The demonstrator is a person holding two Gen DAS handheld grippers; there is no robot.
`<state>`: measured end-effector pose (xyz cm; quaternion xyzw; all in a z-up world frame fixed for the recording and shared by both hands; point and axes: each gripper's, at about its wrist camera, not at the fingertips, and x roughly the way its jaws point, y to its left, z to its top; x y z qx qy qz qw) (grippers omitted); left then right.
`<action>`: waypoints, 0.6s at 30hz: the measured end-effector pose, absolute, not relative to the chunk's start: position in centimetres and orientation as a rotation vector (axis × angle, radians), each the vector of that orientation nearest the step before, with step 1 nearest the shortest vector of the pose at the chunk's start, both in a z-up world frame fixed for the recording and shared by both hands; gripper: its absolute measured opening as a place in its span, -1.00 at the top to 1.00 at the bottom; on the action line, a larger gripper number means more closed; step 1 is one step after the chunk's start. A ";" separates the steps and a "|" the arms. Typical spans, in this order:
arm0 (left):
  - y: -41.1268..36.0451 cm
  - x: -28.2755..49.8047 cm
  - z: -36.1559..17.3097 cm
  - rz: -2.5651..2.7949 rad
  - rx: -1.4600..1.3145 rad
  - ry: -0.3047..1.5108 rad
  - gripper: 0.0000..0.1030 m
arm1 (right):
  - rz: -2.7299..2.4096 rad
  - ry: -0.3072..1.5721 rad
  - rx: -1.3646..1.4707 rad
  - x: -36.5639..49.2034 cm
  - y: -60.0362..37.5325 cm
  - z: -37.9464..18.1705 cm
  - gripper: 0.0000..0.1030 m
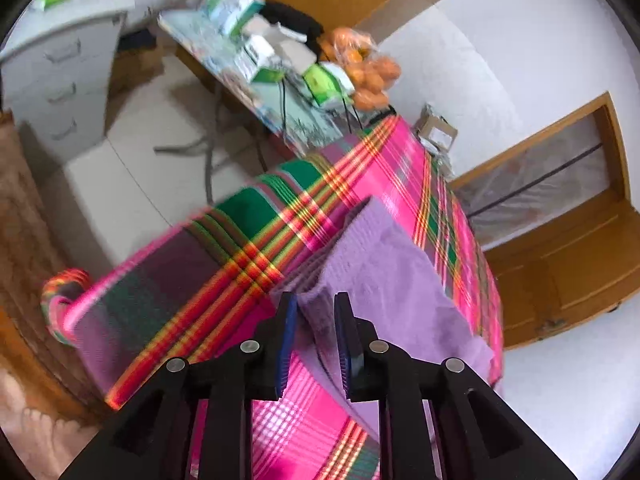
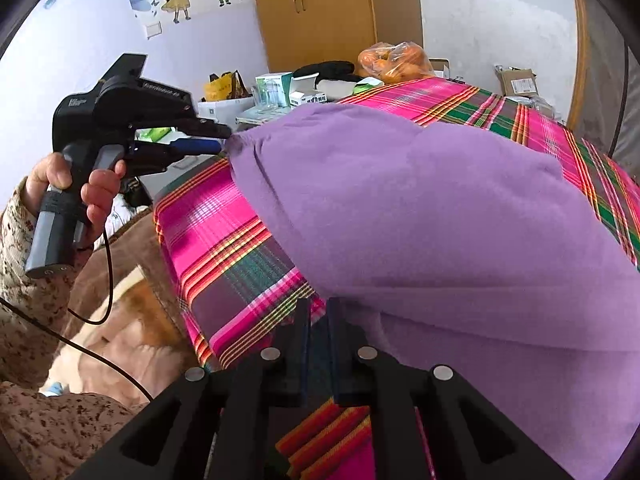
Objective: Fold clothes
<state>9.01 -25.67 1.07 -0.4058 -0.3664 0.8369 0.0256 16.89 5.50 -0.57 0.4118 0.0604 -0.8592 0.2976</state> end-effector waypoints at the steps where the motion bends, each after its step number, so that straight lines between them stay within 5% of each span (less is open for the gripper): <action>1: -25.5 9.4 1.5 2.607 -1.237 -1.116 0.63 | -2.292 0.133 1.089 17.0 6.2 -0.3 0.82; 18: -7.1 10.2 2.4 2.240 -1.185 -0.468 0.55 | -2.870 -0.170 1.143 21.7 26.9 4.4 0.82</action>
